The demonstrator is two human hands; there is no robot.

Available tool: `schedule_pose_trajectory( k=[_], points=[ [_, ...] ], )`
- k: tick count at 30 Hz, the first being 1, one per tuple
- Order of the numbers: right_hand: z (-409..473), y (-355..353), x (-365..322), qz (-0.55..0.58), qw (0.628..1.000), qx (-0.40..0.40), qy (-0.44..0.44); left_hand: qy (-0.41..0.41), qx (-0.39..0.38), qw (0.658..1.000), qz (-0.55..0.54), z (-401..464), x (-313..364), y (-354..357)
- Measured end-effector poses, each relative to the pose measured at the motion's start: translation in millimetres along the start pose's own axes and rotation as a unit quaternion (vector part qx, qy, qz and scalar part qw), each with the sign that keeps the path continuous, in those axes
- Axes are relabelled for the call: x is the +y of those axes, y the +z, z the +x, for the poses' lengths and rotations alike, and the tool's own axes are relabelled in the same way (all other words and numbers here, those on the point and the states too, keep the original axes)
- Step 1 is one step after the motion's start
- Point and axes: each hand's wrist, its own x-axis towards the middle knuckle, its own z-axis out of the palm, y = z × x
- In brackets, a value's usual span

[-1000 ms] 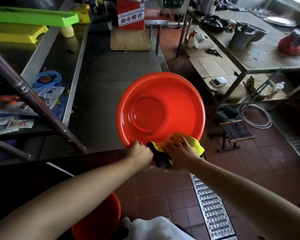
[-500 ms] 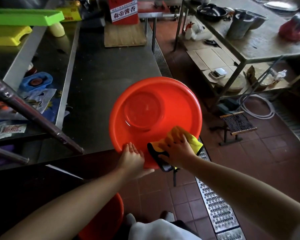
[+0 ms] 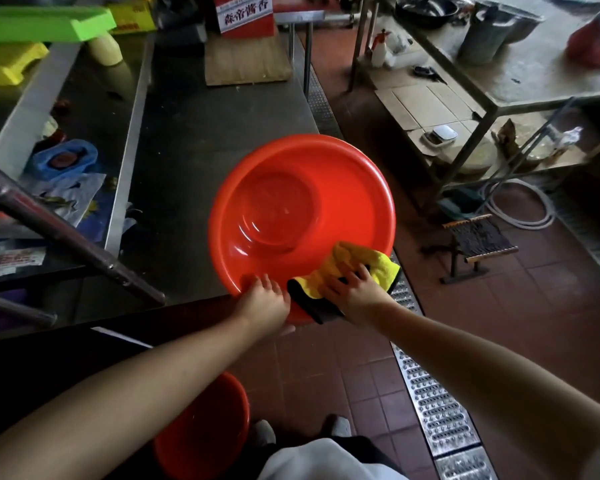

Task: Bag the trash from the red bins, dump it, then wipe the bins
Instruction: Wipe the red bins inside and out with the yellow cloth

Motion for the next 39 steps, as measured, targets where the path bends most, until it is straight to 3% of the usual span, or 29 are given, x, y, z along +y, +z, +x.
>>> schedule_pose_trajectory(
  k=[3,6,13,15,20,22,26,29,31,34,36,39],
  points=[
    [4,-3,7,0.017,1.0,-0.014,0.003,-0.01,-0.001,1.0,-0.018,1,2,-1],
    [6,-3,7,0.073,0.994,-0.08,-0.004,0.024,0.018,0.999,-0.015,-5,-2,0],
    [36,-3,-30,0.243,0.951,-0.172,0.084,0.06,0.019,0.996,-0.059,-18,-2,-8],
    [41,2,-25,0.239,0.947,-0.195,0.085,0.054,0.026,0.996,-0.059,-25,-1,-8],
    [46,15,6,0.092,0.954,-0.239,0.156,0.047,0.06,0.996,-0.037,-34,3,-19],
    [51,17,-6,0.135,0.942,-0.254,0.174,0.075,0.065,0.995,-0.031,-33,3,-23],
    [53,19,-42,0.304,0.91,-0.248,0.134,0.066,0.049,0.997,-0.012,-40,-4,-32],
    [50,26,-18,0.223,0.936,-0.239,0.128,0.131,-0.02,0.99,-0.041,-39,2,-24],
    [53,29,-7,0.152,0.938,-0.263,0.166,0.131,-0.011,0.989,-0.061,-36,3,-25],
    [67,29,-30,0.232,0.913,-0.276,0.19,0.142,-0.023,0.988,-0.06,-35,-1,-25],
    [68,34,-45,0.329,0.898,-0.248,0.157,0.094,0.011,0.995,-0.015,-40,-5,-25],
    [65,48,-19,0.288,0.923,-0.228,0.114,0.116,0.008,0.993,-0.014,-39,-7,-26]
  ],
)
